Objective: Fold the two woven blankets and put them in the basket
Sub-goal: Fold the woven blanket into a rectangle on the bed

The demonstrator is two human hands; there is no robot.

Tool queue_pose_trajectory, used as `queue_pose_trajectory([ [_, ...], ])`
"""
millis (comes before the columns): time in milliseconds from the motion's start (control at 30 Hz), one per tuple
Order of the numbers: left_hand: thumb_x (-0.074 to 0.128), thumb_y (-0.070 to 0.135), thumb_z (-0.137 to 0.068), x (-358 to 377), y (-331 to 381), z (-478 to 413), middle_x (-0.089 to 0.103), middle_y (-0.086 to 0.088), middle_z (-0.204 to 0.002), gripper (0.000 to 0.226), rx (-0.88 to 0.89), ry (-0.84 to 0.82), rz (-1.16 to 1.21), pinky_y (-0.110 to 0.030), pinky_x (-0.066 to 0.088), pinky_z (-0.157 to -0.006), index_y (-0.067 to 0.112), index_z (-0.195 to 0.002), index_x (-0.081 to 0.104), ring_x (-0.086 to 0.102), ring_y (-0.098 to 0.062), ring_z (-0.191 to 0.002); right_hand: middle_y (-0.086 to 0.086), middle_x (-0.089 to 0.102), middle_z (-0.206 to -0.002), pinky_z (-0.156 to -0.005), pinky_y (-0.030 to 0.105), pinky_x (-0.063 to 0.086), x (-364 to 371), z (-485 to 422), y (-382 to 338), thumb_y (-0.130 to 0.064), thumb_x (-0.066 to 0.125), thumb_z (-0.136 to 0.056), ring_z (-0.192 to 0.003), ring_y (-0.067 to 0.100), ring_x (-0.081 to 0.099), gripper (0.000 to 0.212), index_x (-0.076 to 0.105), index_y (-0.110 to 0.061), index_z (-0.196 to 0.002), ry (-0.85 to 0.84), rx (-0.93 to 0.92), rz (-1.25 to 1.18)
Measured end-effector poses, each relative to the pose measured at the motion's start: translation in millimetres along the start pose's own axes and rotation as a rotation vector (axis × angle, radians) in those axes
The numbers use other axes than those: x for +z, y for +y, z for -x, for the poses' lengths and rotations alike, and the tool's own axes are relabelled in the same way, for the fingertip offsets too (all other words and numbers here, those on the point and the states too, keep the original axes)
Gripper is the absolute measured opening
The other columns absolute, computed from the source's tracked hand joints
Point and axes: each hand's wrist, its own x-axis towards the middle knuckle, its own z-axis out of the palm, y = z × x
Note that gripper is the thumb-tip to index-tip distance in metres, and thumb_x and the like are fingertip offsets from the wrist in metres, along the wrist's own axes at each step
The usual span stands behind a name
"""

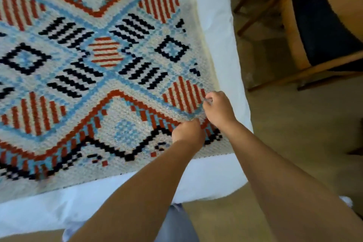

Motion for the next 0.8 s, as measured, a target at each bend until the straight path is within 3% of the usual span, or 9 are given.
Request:
queue_pose_trajectory([
  [167, 0.041, 0.039, -0.092, 33, 58, -32, 0.065, -0.011, -0.106, 0.037, -0.112, -0.01, 0.118, -0.031, 0.041, -0.069, 0.009, -0.106, 0.058, 0.061, -0.029, -0.096, 0.015, 0.044, -0.124, -0.094, 0.034, 0.04, -9, -48, 36, -0.023, 0.056, -0.088, -0.11, 0.032, 0.05, 0.034, 0.053, -0.008, -0.118, 0.022, 0.047, -0.026],
  [300, 0.036, 0.049, -0.09, 45, 83, -52, 0.057, -0.011, -0.122, 0.062, -0.162, -0.045, 0.052, -0.034, 0.044, -0.078, 0.004, -0.132, 0.038, 0.057, -0.03, -0.109, 0.011, 0.051, -0.128, -0.086, 0.027, 0.04, -10, -67, 47, -0.025, 0.06, -0.087, -0.112, 0.028, 0.053, 0.044, 0.044, -0.01, -0.125, -0.042, 0.083, -0.141],
  [367, 0.039, 0.054, -0.087, 50, 89, -58, 0.056, -0.011, -0.124, 0.07, -0.198, -0.055, 0.026, -0.033, 0.043, -0.078, 0.004, -0.135, 0.032, 0.056, -0.029, -0.111, 0.009, 0.056, -0.125, -0.081, 0.025, 0.038, -12, -74, 49, -0.025, 0.059, -0.088, -0.11, 0.025, 0.055, 0.04, 0.047, -0.009, -0.122, -0.071, 0.121, -0.191],
  [433, 0.043, 0.057, -0.085, 54, 92, -63, 0.056, -0.011, -0.121, 0.072, -0.236, -0.071, 0.012, -0.031, 0.042, -0.073, 0.003, -0.133, 0.033, 0.057, -0.027, -0.109, 0.01, 0.063, -0.107, -0.072, 0.027, 0.041, -12, -78, 47, -0.023, 0.058, -0.088, -0.095, 0.026, 0.059, 0.025, 0.055, -0.006, -0.106, -0.1, 0.104, -0.215],
  [467, 0.045, 0.054, -0.085, 55, 93, -66, 0.057, -0.01, -0.119, 0.069, -0.255, -0.081, 0.007, -0.031, 0.041, -0.07, 0.003, -0.131, 0.035, 0.058, -0.026, -0.107, 0.009, 0.062, -0.089, -0.062, 0.03, 0.041, -12, -79, 46, -0.022, 0.057, -0.088, -0.08, 0.025, 0.058, 0.014, 0.056, -0.008, -0.09, -0.102, 0.09, -0.212],
  [533, 0.047, 0.044, -0.086, 58, 94, -71, 0.058, -0.01, -0.117, 0.059, -0.295, -0.101, 0.025, -0.031, 0.041, -0.066, 0.003, -0.127, 0.035, 0.06, -0.026, -0.104, -0.001, 0.043, -0.062, -0.047, 0.03, 0.03, -11, -82, 42, -0.021, 0.056, -0.087, -0.055, 0.015, 0.041, 0.03, 0.039, -0.019, -0.063, -0.081, 0.059, -0.174],
  [600, 0.047, 0.034, -0.087, 60, 92, -72, 0.058, -0.01, -0.118, 0.052, -0.324, -0.109, 0.056, -0.032, 0.042, -0.066, 0.003, -0.126, 0.034, 0.06, -0.025, -0.104, -0.005, 0.032, -0.057, -0.044, 0.03, 0.022, -10, -84, 37, -0.019, 0.055, -0.086, -0.05, 0.012, 0.03, 0.039, 0.027, -0.021, -0.059, -0.044, 0.036, -0.131],
  [700, 0.046, 0.027, -0.089, 61, 88, -69, 0.056, -0.012, -0.124, 0.053, -0.297, -0.082, 0.094, -0.032, 0.043, -0.075, 0.001, -0.131, 0.03, 0.056, -0.026, -0.112, -0.003, 0.029, -0.057, -0.045, 0.03, 0.02, -10, -85, 31, -0.017, 0.054, -0.085, -0.049, 0.014, 0.026, 0.04, 0.024, -0.019, -0.059, -0.025, 0.013, -0.129],
  [800, 0.043, 0.013, -0.085, 51, 74, -62, 0.058, -0.014, -0.12, 0.043, -0.301, -0.03, 0.352, -0.034, 0.043, -0.085, 0.004, -0.127, 0.039, 0.054, -0.031, -0.111, -0.002, 0.029, -0.057, -0.049, 0.032, 0.021, -8, -84, 24, -0.018, 0.054, -0.087, -0.05, 0.016, 0.024, 0.04, 0.024, -0.018, -0.06, -0.046, -0.021, -0.148],
])
